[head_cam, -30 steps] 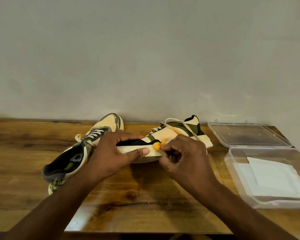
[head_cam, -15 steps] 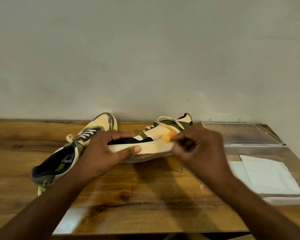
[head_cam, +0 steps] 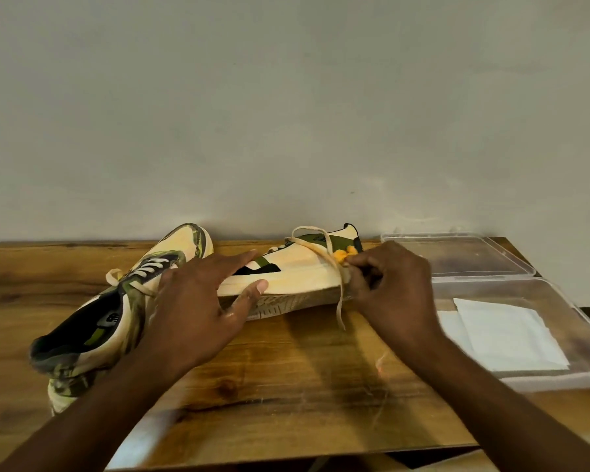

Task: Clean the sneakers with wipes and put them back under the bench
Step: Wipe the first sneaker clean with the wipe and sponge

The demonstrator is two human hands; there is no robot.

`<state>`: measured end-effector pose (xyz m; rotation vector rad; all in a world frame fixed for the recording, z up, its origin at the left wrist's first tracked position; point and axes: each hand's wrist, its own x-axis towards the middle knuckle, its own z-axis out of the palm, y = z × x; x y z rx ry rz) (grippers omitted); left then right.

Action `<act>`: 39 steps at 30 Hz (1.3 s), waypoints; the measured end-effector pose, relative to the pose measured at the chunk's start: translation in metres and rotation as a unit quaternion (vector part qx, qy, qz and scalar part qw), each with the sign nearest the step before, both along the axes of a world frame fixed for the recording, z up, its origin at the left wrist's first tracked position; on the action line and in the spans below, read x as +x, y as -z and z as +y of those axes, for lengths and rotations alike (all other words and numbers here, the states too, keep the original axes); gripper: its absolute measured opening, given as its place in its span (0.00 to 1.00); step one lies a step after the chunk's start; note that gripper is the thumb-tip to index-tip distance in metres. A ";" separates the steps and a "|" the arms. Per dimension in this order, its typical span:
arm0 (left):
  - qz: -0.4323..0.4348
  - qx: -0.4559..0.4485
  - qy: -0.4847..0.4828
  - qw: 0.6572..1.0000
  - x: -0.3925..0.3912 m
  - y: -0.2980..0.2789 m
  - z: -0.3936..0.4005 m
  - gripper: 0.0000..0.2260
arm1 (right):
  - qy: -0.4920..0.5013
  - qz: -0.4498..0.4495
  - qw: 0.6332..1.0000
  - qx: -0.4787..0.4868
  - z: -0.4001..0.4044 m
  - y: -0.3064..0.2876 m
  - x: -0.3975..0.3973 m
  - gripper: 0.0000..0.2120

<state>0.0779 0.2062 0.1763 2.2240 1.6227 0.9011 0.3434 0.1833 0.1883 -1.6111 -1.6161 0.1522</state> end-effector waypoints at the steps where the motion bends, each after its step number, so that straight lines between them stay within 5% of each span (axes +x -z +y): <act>1: 0.006 0.002 -0.007 1.000 0.002 0.000 0.000 0.31 | -0.021 -0.017 1.000 -0.003 -0.003 0.002 -0.011 0.08; 6: -0.004 0.002 -0.011 1.000 0.002 0.003 0.001 0.34 | -0.084 -0.043 0.995 -0.028 -0.009 0.007 -0.034 0.08; 10: -0.036 -0.005 0.002 0.999 0.000 0.003 0.005 0.32 | -0.007 -0.065 0.998 -0.021 -0.001 0.001 0.001 0.10; 14: -0.029 -0.003 -0.007 1.000 0.001 0.004 0.004 0.34 | 0.062 0.007 0.998 -0.013 0.003 -0.003 0.015 0.10; 20: -0.019 -0.001 -0.014 1.000 0.004 0.004 0.003 0.35 | -0.072 -0.041 0.996 -0.034 -0.009 0.005 -0.046 0.05; 24: -0.036 -0.016 -0.012 0.999 0.002 0.003 0.003 0.36 | -0.052 -0.071 0.995 -0.045 -0.004 0.004 -0.027 0.08; 30: -0.038 -0.012 -0.011 0.999 0.003 0.003 0.005 0.36 | 0.045 0.058 0.997 -0.030 0.008 -0.007 0.016 0.08; 39: -0.026 -0.010 -0.020 0.999 0.004 0.001 0.004 0.35 | -0.071 -0.052 0.996 -0.026 -0.006 0.004 -0.035 0.06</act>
